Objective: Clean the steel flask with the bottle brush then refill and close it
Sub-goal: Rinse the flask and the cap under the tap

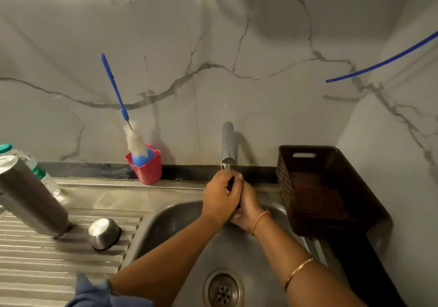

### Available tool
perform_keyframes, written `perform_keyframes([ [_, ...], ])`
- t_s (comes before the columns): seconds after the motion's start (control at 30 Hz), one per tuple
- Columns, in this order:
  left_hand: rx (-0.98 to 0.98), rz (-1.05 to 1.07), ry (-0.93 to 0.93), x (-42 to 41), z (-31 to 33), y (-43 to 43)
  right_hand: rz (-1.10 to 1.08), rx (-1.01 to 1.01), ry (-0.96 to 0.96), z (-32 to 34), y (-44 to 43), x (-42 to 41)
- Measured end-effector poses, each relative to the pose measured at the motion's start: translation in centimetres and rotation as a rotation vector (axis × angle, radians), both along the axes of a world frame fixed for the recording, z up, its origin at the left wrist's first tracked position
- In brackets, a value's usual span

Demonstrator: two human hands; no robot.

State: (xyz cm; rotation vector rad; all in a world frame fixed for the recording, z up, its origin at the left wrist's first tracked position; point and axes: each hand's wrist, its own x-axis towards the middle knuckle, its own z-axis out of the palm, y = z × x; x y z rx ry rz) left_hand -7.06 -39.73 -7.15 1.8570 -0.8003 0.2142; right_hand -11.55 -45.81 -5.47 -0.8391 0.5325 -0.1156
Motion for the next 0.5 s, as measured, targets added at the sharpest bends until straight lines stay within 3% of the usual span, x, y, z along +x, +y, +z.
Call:
perform_keyframes([
  [0.07, 0.004, -0.027, -0.101, 0.9, -0.3, 0.2, -0.006, 0.154, 0.01, 0.1, 0.0, 0.4],
  [0.1, -0.038, -0.008, -0.032, 1.0, -0.3, 0.2, 0.015, 0.035, 0.035, -0.1, 0.1, 1.0],
  [0.17, -0.248, 0.077, 0.379, 0.9, 0.2, 0.3, 0.026, -0.508, 0.142, -0.5, 0.7, 2.2],
  [0.27, -0.637, 0.095, 1.248, 1.1, 1.2, 0.7, -0.011, -1.38, 0.356, -1.1, 1.8, 2.8],
  [0.33, -0.64, 0.065, 1.497, 1.9, 1.4, 1.3, -0.032, -1.795, 0.308, -1.7, 1.8, 2.1],
  [0.43, -0.586, -0.029, 1.619, 2.1, 1.4, 2.3, -0.022, -1.957, 0.088, -2.1, 0.6, 1.4],
  [0.5, -0.639, -0.123, 1.656, 2.0, 0.9, 2.4, -0.013, -1.804, -0.002, -2.4, 0.2, 1.2],
])
